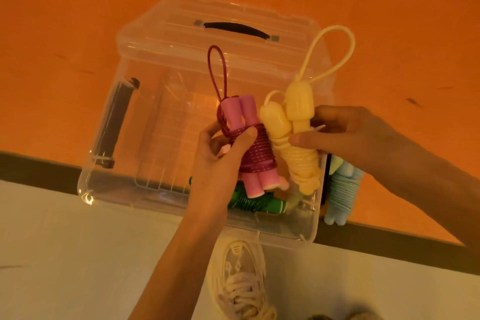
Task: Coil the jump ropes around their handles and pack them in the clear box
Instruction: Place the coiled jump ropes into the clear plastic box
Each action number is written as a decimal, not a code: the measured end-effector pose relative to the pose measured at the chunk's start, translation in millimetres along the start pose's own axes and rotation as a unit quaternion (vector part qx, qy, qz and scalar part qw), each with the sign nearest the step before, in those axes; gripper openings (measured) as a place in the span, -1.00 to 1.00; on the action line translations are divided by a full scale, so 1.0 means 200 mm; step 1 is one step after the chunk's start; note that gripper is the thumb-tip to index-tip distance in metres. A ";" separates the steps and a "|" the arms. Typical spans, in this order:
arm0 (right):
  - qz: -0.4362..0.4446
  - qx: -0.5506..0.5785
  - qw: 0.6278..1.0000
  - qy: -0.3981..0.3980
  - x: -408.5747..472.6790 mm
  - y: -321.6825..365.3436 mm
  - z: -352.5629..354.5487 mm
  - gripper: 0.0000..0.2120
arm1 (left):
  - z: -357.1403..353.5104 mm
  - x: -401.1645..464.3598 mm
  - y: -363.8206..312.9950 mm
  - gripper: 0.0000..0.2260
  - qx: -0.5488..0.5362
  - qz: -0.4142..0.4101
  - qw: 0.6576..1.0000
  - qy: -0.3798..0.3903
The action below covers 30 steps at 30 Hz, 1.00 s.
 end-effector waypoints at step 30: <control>0.040 -0.412 0.910 0.022 0.56 0.00 -0.40 -0.67 | 0.27 0.01 0.07 -0.58 -0.114 -0.019 0.982 -0.150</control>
Point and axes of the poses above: each hand's wrist, its own x-axis towards the middle knuckle, its own z-axis out of the back of the hand, y = z × x, the point moved 7 cm from there along x, towards the middle knuckle, and after that the axes turned 15 degrees about -x, right-handed, at the moved point
